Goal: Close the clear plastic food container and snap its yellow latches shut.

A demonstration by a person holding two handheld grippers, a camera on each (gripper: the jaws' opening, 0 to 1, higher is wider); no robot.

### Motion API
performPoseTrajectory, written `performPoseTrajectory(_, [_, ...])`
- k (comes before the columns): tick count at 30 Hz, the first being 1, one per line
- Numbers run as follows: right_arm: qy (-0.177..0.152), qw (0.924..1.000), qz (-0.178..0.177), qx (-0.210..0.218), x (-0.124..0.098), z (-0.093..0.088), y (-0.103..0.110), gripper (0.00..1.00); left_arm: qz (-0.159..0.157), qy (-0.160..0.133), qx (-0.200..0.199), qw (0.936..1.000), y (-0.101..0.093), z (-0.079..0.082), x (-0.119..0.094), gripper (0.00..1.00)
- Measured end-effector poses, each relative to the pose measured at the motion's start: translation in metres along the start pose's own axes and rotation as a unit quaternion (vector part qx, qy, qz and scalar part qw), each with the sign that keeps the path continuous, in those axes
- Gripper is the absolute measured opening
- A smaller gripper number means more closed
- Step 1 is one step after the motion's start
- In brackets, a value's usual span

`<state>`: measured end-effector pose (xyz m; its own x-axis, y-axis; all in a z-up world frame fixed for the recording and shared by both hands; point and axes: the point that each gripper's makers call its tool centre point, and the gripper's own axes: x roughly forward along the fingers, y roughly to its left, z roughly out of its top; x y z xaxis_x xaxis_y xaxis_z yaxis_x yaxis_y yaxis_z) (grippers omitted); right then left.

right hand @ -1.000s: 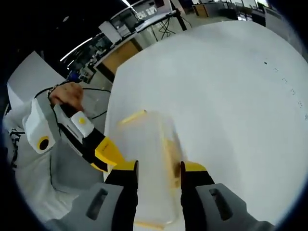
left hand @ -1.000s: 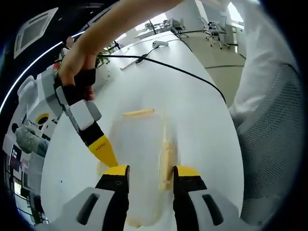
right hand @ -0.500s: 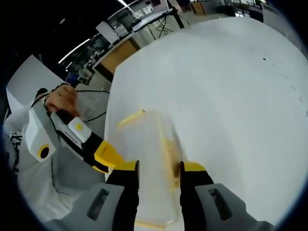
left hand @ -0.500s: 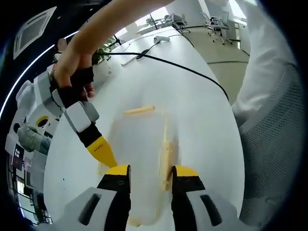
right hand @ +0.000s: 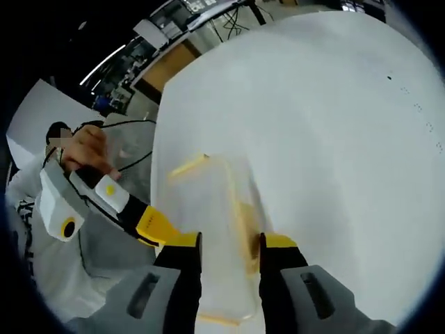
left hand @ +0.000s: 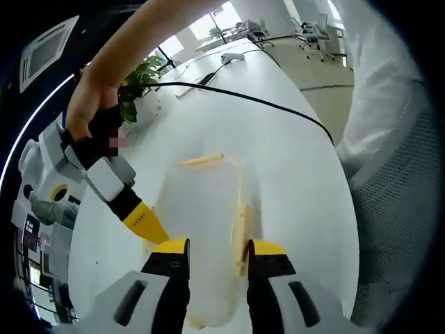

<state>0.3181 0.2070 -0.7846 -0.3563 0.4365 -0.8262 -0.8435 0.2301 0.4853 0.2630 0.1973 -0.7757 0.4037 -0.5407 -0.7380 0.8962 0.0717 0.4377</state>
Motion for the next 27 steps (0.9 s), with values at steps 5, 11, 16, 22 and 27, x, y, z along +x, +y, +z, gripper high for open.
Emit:
performPoseTrajectory(5, [0.042,0.9991,0.0,0.0,0.001,0.0,-0.001,0.26,-0.003,-0.003,0.004,1.0,-0.001,0.001,0.002,0.25])
performPoseTrajectory(11, [0.089,0.9959,-0.016,-0.012,0.002,0.002,-0.003,0.25,-0.008,-0.006,0.007,0.9999,-0.002,0.002,0.004,0.25])
performPoseTrajectory(16, [0.123,0.9922,-0.016,-0.016,0.004,0.0,-0.002,0.24,-0.011,-0.006,0.011,0.9999,-0.005,0.004,0.005,0.25])
performPoseTrajectory(22, [0.153,0.9879,-0.009,-0.025,0.003,0.002,-0.003,0.2,-0.011,-0.007,0.02,0.9997,-0.005,0.004,0.002,0.25])
performPoseTrajectory(27, [0.173,0.9842,-0.011,-0.035,0.011,0.006,-0.004,0.21,-0.01,-0.008,0.018,0.9998,-0.005,0.003,0.002,0.26])
